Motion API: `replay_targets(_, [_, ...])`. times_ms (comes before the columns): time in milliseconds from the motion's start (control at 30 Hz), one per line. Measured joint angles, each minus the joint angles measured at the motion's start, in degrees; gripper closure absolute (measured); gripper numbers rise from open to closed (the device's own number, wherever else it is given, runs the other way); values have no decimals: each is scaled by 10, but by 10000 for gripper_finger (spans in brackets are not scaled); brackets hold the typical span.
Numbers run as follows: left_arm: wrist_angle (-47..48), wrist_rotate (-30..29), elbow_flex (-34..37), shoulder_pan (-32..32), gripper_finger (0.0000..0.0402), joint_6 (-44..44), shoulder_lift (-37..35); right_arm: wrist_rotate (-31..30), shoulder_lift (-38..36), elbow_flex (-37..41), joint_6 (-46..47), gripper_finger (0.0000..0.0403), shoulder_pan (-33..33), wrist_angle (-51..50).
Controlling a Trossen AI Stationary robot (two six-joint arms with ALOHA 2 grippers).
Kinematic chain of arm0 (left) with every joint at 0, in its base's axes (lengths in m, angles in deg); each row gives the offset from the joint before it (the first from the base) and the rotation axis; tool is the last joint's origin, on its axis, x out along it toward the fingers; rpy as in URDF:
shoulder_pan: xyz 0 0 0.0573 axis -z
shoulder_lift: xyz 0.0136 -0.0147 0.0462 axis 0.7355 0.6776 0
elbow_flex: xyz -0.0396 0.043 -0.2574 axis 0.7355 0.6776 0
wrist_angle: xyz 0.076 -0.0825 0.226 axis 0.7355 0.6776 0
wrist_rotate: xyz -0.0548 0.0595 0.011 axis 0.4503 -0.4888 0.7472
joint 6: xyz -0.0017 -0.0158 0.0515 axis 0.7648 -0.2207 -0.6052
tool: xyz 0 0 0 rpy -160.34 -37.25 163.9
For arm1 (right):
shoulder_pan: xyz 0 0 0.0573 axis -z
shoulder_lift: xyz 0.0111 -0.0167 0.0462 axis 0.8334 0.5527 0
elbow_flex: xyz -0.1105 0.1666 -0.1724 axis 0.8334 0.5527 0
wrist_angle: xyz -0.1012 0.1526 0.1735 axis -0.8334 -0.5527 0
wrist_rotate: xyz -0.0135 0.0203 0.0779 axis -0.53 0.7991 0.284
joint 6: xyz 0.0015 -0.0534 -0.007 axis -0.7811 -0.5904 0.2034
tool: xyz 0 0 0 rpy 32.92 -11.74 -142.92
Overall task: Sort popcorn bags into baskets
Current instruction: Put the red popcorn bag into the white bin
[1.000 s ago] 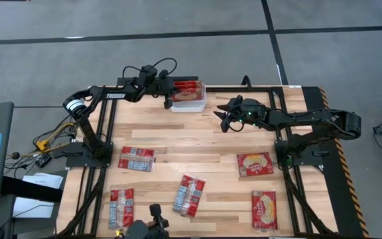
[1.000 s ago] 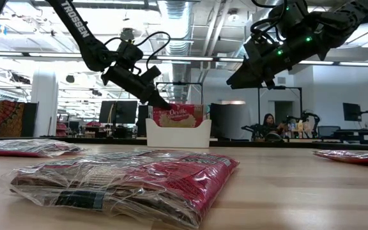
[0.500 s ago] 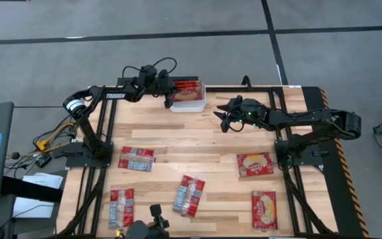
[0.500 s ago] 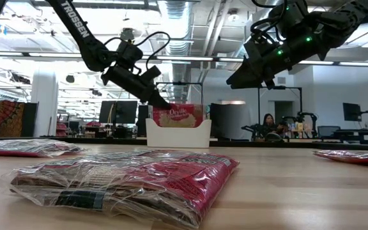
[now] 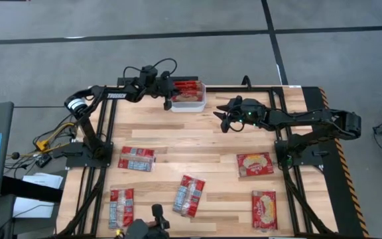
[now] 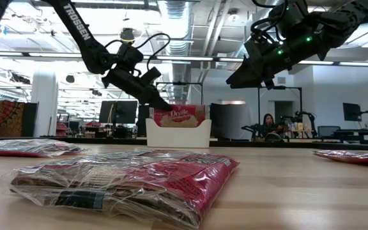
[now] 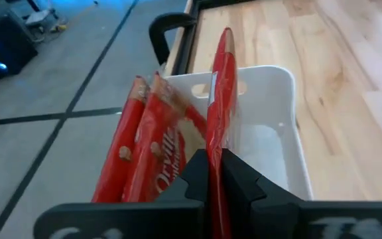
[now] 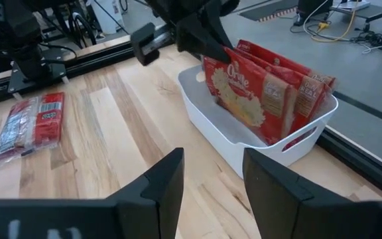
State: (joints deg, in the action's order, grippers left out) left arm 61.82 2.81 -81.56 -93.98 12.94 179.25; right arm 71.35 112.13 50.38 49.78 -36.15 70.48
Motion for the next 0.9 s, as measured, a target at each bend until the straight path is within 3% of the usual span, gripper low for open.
replay_targets(900, [-37,-9,0,-12,392,16,31,4,0,0,5,218,-1,2])
